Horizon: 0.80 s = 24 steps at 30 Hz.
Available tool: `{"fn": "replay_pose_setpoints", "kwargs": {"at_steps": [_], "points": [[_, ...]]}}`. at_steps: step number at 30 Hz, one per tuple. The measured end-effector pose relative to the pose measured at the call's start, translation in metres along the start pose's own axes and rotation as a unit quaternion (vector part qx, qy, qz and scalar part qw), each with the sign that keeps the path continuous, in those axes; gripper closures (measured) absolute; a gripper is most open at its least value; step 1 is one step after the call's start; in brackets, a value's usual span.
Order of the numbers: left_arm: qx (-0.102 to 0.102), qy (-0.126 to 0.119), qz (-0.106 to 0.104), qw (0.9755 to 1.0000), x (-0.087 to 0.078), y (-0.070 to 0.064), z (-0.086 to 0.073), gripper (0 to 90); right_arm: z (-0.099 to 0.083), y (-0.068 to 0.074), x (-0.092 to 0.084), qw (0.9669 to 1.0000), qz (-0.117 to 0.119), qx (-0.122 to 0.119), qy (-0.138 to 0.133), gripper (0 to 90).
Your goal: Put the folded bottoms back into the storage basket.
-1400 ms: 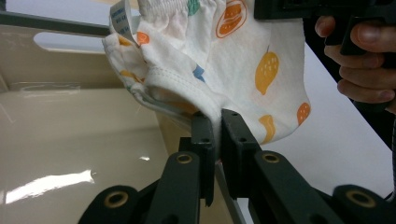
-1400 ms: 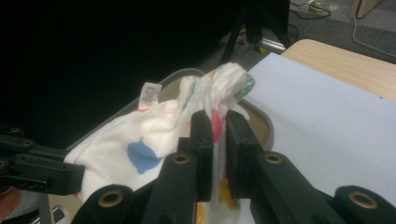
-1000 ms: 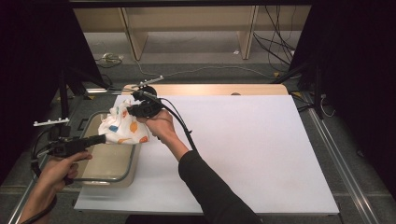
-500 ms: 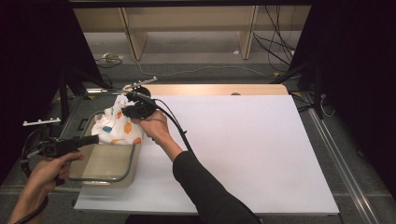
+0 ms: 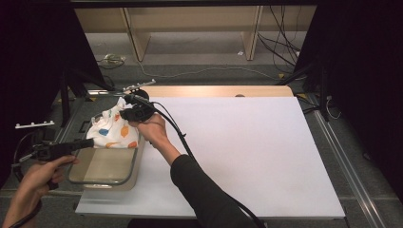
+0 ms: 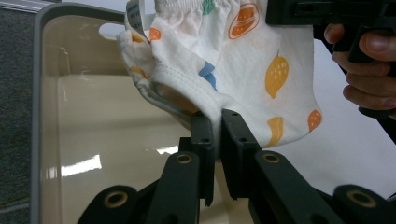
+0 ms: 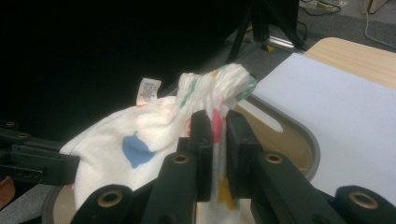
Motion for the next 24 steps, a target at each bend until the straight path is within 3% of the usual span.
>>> {"fn": "replay_pose_setpoints", "kwargs": {"at_steps": [24], "points": [[-0.009, 0.009, 0.010, 0.9999, -0.007, 0.015, -0.003, 83.3, -0.003, 0.013, 0.016, 1.0000, -0.003, -0.005, 0.006, 82.7]]}}
Point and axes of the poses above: each handheld gripper's, and its own axes: x roughly forward along the jaws, z roughly out of its top, y roughly to its left, the point moved 5 cm from there along x, roughly forward along the jaws, and after that the axes turned 6 degrees about -z, right-handed, at the moved point
